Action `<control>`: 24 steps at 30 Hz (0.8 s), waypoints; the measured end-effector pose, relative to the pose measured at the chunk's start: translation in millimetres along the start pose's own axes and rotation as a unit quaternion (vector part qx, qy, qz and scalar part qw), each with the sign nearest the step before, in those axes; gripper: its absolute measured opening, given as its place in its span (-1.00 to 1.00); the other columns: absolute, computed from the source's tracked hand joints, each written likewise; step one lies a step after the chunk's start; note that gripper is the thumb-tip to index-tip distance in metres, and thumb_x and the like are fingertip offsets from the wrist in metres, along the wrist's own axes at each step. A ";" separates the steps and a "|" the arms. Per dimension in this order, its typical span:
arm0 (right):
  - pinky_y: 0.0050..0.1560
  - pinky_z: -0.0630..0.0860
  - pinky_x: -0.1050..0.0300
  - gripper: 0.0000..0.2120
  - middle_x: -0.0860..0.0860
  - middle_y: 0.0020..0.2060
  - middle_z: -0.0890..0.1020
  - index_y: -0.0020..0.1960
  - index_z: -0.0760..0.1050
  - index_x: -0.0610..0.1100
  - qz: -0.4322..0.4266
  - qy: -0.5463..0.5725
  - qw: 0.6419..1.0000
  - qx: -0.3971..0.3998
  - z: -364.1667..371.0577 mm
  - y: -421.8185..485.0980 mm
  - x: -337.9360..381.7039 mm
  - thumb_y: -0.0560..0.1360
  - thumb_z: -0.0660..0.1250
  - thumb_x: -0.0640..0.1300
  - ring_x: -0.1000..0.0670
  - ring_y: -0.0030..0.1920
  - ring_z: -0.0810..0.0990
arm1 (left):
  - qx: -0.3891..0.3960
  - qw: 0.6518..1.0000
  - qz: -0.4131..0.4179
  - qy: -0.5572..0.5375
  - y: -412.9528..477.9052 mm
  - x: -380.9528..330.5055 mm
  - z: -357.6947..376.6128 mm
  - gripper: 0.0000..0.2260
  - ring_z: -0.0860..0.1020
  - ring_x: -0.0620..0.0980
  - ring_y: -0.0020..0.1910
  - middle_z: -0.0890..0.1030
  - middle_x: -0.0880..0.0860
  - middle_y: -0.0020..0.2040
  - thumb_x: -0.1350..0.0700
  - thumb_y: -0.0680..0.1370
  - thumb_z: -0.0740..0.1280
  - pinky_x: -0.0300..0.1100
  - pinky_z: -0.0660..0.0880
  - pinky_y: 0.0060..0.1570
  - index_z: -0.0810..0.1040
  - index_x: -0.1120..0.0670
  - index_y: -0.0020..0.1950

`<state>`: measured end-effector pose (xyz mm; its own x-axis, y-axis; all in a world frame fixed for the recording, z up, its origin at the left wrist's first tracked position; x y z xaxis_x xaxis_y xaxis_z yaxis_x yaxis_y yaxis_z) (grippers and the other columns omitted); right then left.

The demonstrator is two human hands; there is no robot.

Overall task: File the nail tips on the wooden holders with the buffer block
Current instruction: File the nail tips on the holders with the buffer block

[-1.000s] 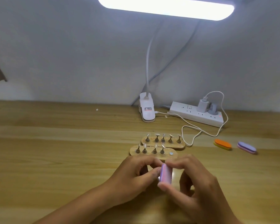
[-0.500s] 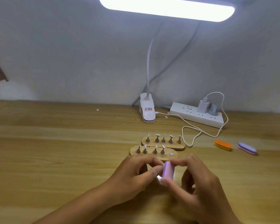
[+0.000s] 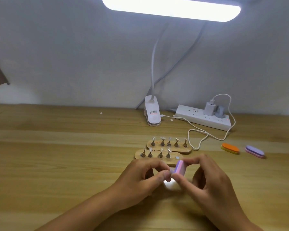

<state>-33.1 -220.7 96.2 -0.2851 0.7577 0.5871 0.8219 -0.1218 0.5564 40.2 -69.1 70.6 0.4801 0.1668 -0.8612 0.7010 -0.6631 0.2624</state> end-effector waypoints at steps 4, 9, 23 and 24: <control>-0.52 0.40 0.25 -0.65 0.20 -0.19 0.52 -0.02 0.54 -0.01 -0.071 -0.022 0.997 0.033 11.7 -5.3 13.4 0.35 0.43 0.21 0.18 -0.52 0.42 | 0.004 1.000 0.004 0.010 0.6 1.3 -0.4 -0.89 0.45 -0.24 -0.52 0.57 -0.27 -0.36 0.16 0.62 0.32 -0.37 0.34 -0.43 0.65 0.06 -0.01; -0.44 0.36 0.32 -0.72 0.26 -0.22 0.52 -0.06 0.51 0.08 0.010 -0.002 1.000 0.005 1.1 -0.5 -3.4 0.36 0.54 0.13 0.14 -0.48 0.47 | -0.001 1.000 0.003 0.008 -0.5 1.2 0.3 -0.90 0.46 -0.22 -0.52 0.63 -0.16 -0.28 0.07 0.59 0.34 -0.28 0.36 -0.44 0.65 0.02 -0.05; -0.52 0.38 0.26 -0.63 0.23 -0.24 0.49 -0.06 0.53 0.00 -0.065 -0.020 0.997 0.029 8.0 -4.4 14.6 0.33 0.42 0.26 0.19 -0.51 0.41 | -0.003 1.000 0.012 0.028 0.1 -0.1 -0.4 -0.90 0.44 -0.26 -0.51 0.56 -0.31 -0.38 0.18 0.61 0.33 -0.38 0.31 -0.42 0.66 0.07 0.01; -0.49 0.37 0.29 -0.63 0.25 -0.26 0.48 -0.07 0.51 0.03 -0.034 -0.007 0.999 0.024 4.6 -2.2 10.2 0.32 0.40 0.29 0.19 -0.50 0.42 | -0.005 1.000 0.008 0.021 0.4 0.5 -0.8 -0.90 0.43 -0.25 -0.53 0.56 -0.29 -0.39 0.16 0.61 0.33 -0.36 0.31 -0.44 0.66 0.08 0.01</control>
<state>-35.5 -209.7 98.3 -0.3348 0.7727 0.5393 0.8231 -0.0387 0.5665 41.1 -68.7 70.7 0.5131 0.1865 -0.8378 0.6975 -0.6594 0.2804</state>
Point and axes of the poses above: each hand's wrist, its own y-axis towards the middle knuckle, its own z-axis out of the palm, x = y × z, the point moved 6 cm from there along y, towards the middle knuckle
